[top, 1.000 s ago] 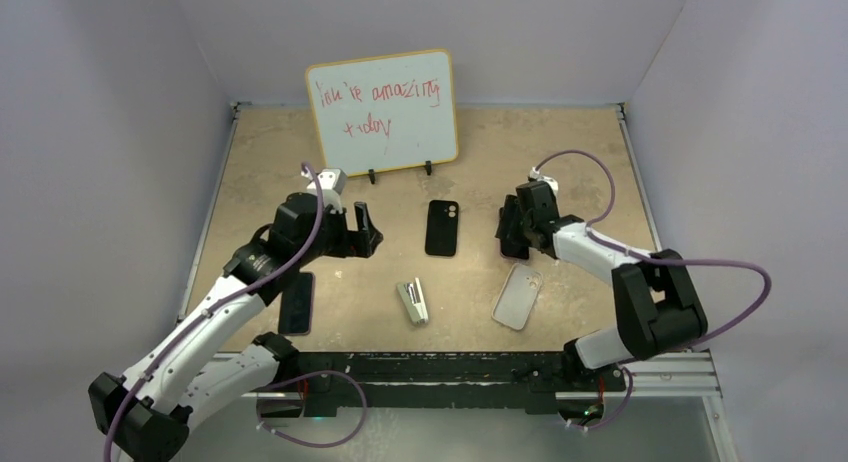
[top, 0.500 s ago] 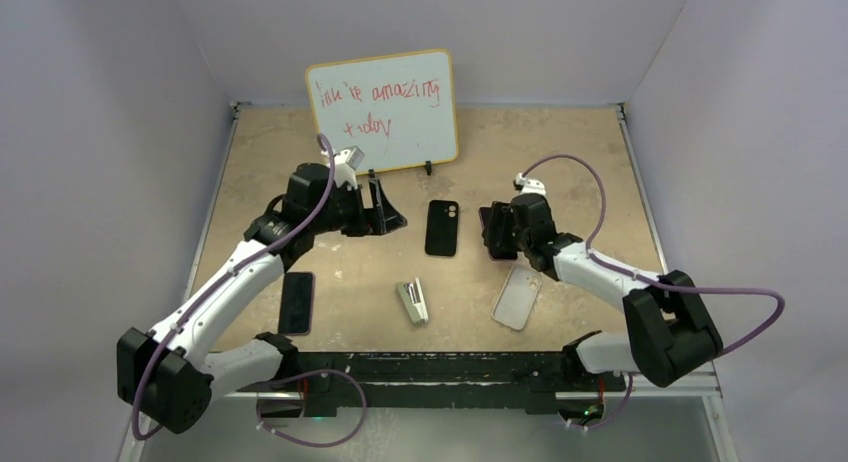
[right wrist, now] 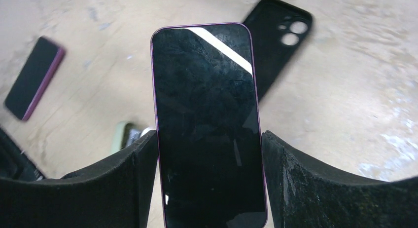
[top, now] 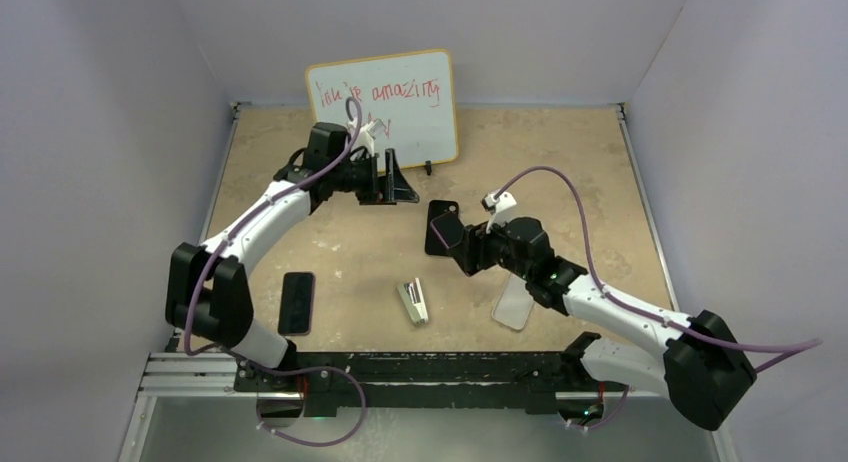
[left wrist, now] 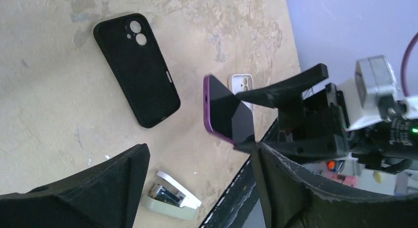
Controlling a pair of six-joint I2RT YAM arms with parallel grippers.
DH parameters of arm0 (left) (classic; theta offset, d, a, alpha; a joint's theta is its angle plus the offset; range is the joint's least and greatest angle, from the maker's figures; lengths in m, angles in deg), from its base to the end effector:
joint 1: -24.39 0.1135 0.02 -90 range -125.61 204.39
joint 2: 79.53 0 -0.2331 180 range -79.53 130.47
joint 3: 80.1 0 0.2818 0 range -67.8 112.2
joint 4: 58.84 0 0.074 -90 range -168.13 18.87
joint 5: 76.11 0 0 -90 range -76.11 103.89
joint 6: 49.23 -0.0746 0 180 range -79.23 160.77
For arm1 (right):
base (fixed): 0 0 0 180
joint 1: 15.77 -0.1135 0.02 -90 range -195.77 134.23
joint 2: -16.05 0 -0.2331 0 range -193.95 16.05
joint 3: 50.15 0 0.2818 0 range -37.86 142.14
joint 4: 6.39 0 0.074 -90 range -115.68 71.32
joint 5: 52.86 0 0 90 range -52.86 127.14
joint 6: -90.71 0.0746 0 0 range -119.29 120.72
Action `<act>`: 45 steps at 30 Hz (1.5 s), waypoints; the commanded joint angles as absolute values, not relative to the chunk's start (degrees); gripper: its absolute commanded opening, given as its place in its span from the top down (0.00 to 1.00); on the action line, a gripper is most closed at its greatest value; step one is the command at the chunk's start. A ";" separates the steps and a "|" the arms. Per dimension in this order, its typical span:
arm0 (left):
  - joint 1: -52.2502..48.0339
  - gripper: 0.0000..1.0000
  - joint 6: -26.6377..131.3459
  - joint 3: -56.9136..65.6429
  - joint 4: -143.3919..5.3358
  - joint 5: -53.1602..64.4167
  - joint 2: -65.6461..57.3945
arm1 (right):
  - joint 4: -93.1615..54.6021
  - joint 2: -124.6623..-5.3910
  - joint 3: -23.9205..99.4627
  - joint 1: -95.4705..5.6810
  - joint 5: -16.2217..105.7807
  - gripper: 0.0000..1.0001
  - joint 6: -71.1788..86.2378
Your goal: Put the phone into the phone case
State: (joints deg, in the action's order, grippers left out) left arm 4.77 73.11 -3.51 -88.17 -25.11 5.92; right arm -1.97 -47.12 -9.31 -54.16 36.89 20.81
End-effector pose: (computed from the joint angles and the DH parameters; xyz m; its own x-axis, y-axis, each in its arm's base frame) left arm 0.3456 -0.1731 0.2209 -0.8809 -0.1273 -0.4559 0.3026 0.5892 -0.7492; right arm 0.2486 0.1965 0.1687 -0.4387 0.0909 -0.8940 -0.4973 0.8041 0.3257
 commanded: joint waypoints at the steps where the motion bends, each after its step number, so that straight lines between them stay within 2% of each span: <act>1: 5.05 0.21 60.86 3.18 -98.56 -30.76 11.23 | 3.75 -43.24 -9.10 -58.04 42.59 0.61 14.40; 12: 3.96 0.25 64.92 -3.07 -90.64 -46.25 14.49 | 0.67 -41.00 -6.18 -64.54 45.31 0.61 9.62; 20: 2.42 0.33 66.65 -9.00 -86.68 -49.51 12.29 | 0.98 -41.02 -5.69 -65.13 45.66 0.61 8.75; 24: 2.10 0.46 68.96 -10.98 -84.09 -50.68 11.52 | 1.41 -41.07 -6.00 -65.31 46.05 0.61 8.89; 27: 1.90 0.64 71.20 -12.39 -81.67 -50.94 10.52 | 1.70 -41.07 -6.13 -65.29 45.93 0.60 9.13; 29: 1.89 0.80 73.56 -13.70 -79.05 -51.22 9.52 | 1.75 -41.15 -6.24 -65.34 45.44 0.56 9.58; 32: 1.89 1.00 76.87 -15.34 -75.52 -50.02 7.84 | 1.57 -40.88 -6.27 -65.34 43.65 0.35 11.25; 34: 1.98 1.00 78.41 -15.62 -74.94 -47.50 6.26 | 1.98 -40.25 -6.64 -65.33 41.84 0.22 13.13; 38: 2.33 1.00 82.06 -16.16 -70.67 -41.60 1.17 | 2.19 -37.91 -7.12 -65.33 38.81 0.03 19.78; 41: 3.21 1.00 84.64 -16.48 -68.04 -35.35 -3.01 | -0.57 -37.68 -5.46 -65.26 30.95 0.01 26.32; 45: 3.81 1.00 88.99 -19.15 -63.15 -24.43 -7.96 | -8.54 -40.76 -1.77 -65.10 24.19 0.11 38.70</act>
